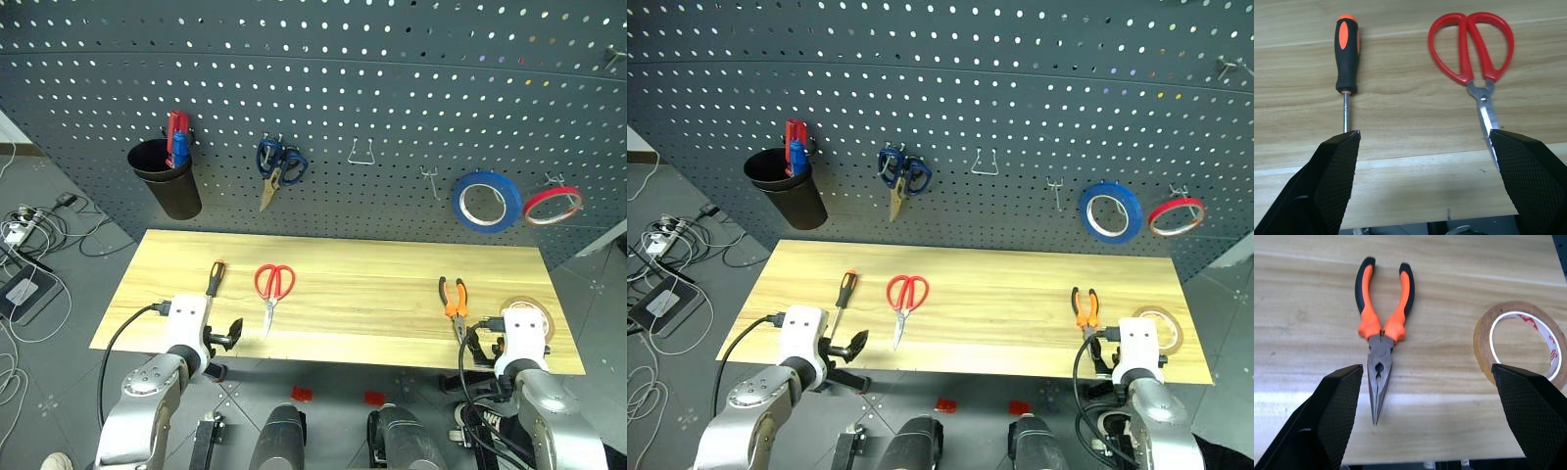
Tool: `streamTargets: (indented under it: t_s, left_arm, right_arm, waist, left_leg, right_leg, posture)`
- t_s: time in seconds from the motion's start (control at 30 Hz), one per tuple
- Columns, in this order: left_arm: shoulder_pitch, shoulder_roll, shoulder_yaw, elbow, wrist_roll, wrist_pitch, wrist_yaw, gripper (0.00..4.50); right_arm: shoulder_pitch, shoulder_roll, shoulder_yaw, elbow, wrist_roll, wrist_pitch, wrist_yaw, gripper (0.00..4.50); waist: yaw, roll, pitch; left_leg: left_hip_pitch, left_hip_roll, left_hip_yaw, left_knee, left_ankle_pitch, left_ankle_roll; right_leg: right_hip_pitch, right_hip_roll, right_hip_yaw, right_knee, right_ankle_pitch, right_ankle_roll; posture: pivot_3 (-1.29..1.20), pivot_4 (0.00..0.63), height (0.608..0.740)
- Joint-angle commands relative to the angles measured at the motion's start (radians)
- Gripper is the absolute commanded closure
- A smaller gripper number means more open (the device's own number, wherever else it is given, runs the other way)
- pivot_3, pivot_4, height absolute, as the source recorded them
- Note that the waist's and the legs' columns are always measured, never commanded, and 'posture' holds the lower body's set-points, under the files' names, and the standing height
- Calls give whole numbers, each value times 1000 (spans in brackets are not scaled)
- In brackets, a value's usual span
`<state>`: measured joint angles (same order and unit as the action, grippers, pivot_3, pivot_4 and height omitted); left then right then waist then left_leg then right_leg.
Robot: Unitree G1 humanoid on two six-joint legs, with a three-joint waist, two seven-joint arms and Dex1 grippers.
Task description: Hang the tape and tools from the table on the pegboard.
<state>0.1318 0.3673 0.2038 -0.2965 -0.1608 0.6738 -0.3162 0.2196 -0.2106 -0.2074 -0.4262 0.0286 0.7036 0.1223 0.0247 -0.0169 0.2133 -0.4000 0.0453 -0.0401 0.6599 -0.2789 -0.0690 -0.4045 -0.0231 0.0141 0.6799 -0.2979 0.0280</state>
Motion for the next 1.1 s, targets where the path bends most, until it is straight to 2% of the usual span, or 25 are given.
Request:
streamTargets:
  t_s: [0.03,0.9,1.0,1.1]
  left_arm:
    - [2,9,13,-12,-7,-29,-4,44]
    - [-7,-4,-22,-20,-5,-46,-9,44]
    - [-34,8,-53,-22,2,-56,-28,44]
    - [-86,32,-135,-23,20,-86,-75,44]
  right_arm:
    - [-1,2,-17,-13,12,-4,-6,0]
    - [-5,-15,-9,-11,6,-14,10,0]
    - [-9,-35,-7,-5,4,-19,23,0]
    - [-10,-60,-8,12,3,-32,39,0]
  waist:
    - [0,0,0]
    - [0,0,1]
    - [0,0,4]
    - [0,1,12]
  left_leg:
    - [0,0,0,0,0,0]
    - [0,0,0,0,0,0]
    - [0,0,0,0,0,0]
    - [0,0,0,0,0,0]
  right_leg:
    - [0,0,0,0,0,0]
    - [0,0,0,0,0,0]
    - [0,0,0,0,0,0]
    - [0,0,0,0,0,0]
  posture:
    - [113,243,740]
    - [105,249,740]
    - [94,262,740]
    - [80,277,740]
